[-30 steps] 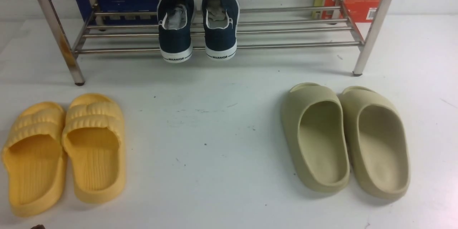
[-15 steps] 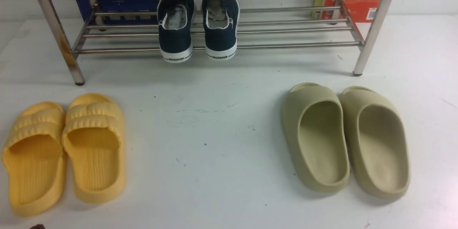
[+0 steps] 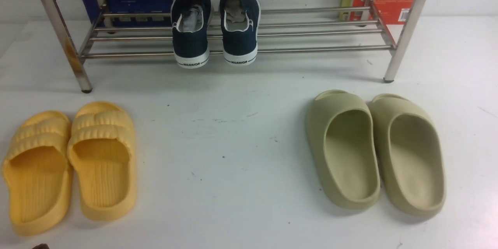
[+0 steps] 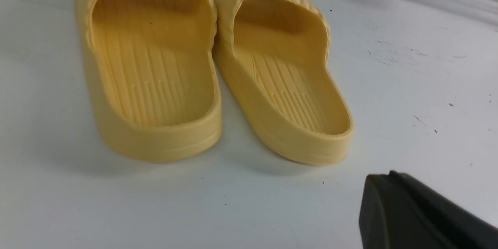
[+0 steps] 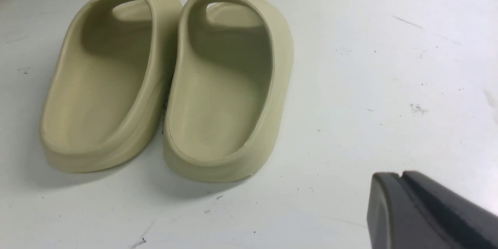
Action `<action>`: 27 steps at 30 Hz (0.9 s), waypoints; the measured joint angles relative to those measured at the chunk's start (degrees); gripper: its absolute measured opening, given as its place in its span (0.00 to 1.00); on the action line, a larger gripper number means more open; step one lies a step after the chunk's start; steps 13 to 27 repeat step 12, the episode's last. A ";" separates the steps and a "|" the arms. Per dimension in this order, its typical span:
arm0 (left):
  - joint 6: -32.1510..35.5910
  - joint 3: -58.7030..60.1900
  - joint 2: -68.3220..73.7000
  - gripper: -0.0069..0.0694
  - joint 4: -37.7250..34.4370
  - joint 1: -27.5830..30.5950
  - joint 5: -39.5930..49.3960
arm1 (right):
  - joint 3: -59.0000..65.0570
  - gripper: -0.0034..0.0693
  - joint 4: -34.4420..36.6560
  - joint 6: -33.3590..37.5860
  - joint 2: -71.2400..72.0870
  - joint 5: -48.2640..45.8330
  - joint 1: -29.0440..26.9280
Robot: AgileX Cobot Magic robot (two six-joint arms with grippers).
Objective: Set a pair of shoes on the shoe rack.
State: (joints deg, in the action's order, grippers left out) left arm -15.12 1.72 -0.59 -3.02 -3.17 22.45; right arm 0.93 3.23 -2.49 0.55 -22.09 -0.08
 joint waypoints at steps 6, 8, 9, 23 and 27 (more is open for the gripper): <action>0.00 0.00 0.00 0.07 0.00 0.00 0.00 | 0.00 0.15 0.00 0.00 0.00 0.00 0.00; 0.00 0.00 0.00 0.07 0.00 0.00 0.00 | 0.00 0.15 -0.04 0.00 0.00 0.00 0.00; 0.00 0.00 0.00 0.07 0.00 0.00 0.00 | 0.00 0.16 -0.04 0.00 0.00 0.00 0.00; 0.00 0.00 0.00 0.07 0.00 0.00 0.00 | 0.00 0.16 -0.04 0.00 0.00 0.00 0.00; 0.00 0.00 0.00 0.07 0.00 0.00 0.00 | 0.00 0.16 -0.04 0.00 0.00 0.00 0.00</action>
